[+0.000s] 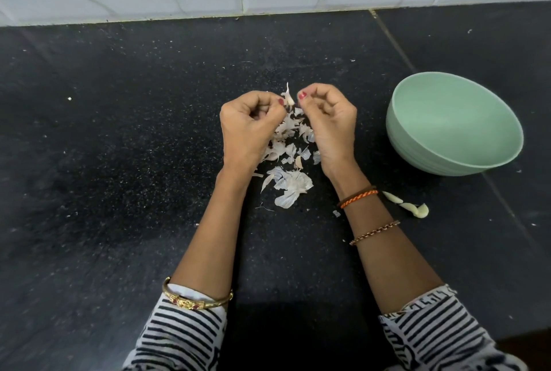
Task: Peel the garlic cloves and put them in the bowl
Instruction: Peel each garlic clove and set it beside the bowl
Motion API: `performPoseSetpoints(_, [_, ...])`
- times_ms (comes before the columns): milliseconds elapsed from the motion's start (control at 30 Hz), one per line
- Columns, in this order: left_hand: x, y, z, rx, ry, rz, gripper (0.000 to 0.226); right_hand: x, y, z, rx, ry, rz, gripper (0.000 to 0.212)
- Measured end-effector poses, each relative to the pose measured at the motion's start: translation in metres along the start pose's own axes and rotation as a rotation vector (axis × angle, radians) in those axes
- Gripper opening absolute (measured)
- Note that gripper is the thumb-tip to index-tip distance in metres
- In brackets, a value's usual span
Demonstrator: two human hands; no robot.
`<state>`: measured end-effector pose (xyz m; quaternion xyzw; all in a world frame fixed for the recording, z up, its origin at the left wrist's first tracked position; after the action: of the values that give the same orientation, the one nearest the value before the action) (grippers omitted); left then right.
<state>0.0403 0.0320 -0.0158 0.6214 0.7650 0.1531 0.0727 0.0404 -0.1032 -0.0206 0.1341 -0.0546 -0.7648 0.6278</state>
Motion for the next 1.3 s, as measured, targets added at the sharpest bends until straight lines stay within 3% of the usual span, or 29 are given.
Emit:
performPoseSetpoints(200, [0.001, -0.001, 0.000, 0.014, -0.005, -0.040, 0.006, -0.005, -0.005, 0.010, 0.305, -0.166, 0.056, 0.009])
performPoseSetpoints(333, [0.001, -0.002, -0.001, 0.023, -0.017, -0.023, 0.010, -0.006, -0.006, 0.009, 0.362, -0.199, 0.081, 0.011])
performPoseSetpoints(567, [-0.003, -0.002, -0.003, 0.028, -0.078, 0.082, 0.008, -0.003, 0.000, 0.002, 0.220, -0.112, 0.098, 0.012])
performPoseSetpoints(867, [-0.001, -0.003, 0.003, 0.121, -0.055, 0.067, 0.014, 0.016, 0.007, -0.003, 0.172, -0.095, -0.168, 0.014])
performPoseSetpoints(1033, [0.001, -0.001, 0.007, 0.134, 0.058, 0.080, 0.009, 0.012, 0.006, -0.002, 0.240, -0.183, -0.099, 0.018])
performPoseSetpoints(1167, [0.000, -0.002, 0.006, 0.115, 0.071, 0.081, 0.028, 0.005, 0.003, -0.002, 0.286, -0.246, -0.066, 0.015])
performPoseSetpoints(1300, [-0.002, -0.001, 0.005, 0.087, 0.048, 0.090, 0.007, 0.002, 0.001, 0.000, 0.293, -0.215, -0.034, 0.015])
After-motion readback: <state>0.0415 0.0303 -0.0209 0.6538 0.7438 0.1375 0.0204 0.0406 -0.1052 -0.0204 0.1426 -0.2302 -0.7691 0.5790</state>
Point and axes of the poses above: each hand's wrist, its own y-axis towards the middle knuckle, its own x-axis out of the back of the hand, z = x × y, the point moved 5 cm from there along y, towards the middle knuckle, and after that the axes turned 5 degrees about y, right-handed, at the moved point
